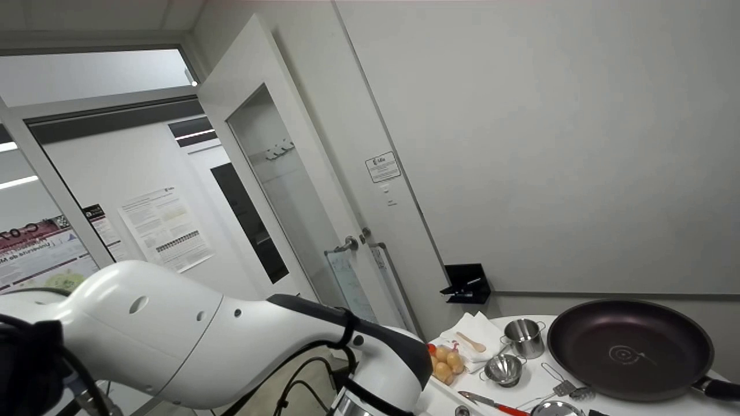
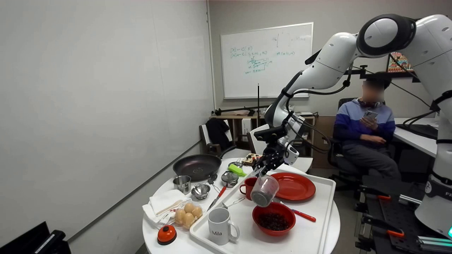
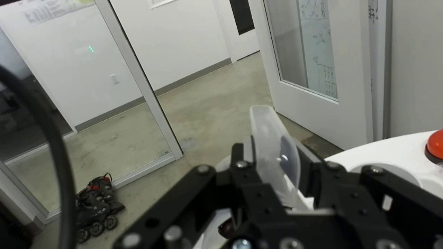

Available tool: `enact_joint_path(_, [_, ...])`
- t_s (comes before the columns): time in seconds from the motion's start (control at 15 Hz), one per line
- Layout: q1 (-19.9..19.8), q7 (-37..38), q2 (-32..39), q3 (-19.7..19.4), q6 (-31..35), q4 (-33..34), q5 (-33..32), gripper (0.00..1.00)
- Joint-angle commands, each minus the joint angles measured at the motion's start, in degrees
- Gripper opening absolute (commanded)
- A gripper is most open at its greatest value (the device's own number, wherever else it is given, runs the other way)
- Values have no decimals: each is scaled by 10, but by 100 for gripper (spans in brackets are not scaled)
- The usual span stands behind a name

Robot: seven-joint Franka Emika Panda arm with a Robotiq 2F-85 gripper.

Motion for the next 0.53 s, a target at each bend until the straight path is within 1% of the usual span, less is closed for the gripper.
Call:
enact_joint_path(0.0, [1,-31,20,-10,-47,15,26,11])
enact_joint_path(0.47, [0,-60,35,-19,-87,20,41,11])
